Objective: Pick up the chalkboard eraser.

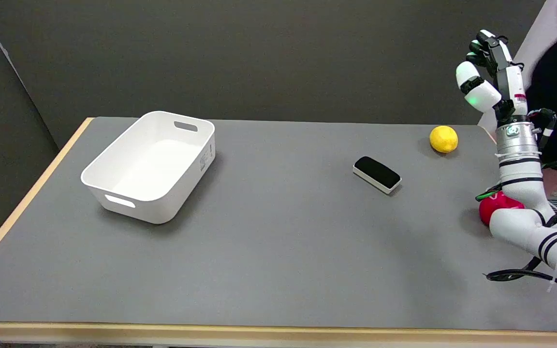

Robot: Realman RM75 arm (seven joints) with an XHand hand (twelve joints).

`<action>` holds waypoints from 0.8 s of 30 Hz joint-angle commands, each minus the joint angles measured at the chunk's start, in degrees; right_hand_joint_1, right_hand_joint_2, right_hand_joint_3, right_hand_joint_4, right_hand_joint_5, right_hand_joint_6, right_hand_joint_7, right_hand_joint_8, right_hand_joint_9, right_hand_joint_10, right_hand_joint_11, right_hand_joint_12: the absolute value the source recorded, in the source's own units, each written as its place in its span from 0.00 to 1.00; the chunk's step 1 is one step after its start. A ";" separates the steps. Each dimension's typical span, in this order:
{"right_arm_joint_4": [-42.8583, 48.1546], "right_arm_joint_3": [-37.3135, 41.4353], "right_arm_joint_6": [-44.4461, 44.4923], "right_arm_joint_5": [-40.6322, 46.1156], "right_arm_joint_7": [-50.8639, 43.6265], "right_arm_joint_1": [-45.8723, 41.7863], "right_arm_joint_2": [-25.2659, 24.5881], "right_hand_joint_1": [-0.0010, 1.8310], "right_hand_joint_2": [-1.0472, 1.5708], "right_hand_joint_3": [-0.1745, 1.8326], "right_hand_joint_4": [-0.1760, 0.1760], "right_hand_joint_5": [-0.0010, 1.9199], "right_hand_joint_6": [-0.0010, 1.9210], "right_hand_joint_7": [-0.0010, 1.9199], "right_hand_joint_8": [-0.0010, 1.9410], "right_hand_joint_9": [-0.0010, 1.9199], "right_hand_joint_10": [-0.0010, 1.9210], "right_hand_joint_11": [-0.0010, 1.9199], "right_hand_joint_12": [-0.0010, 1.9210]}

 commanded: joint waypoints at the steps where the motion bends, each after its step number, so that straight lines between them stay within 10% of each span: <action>1: 2.77 0.03 -2.71 -1.70 -4.23 0.11 0.18 0.25 0.68 0.57 0.37 0.09 0.20 0.16 0.23 0.15 0.46 0.00 0.59; 12: 16.62 1.31 -20.35 -7.34 -27.32 -1.96 2.05 0.28 0.67 0.57 0.30 0.09 0.22 0.16 0.26 0.15 0.46 0.00 0.56; 24: 34.18 1.22 -31.71 25.93 -96.82 -1.33 -11.00 0.30 0.66 0.56 0.03 0.10 0.25 0.19 0.32 0.17 0.52 0.00 0.59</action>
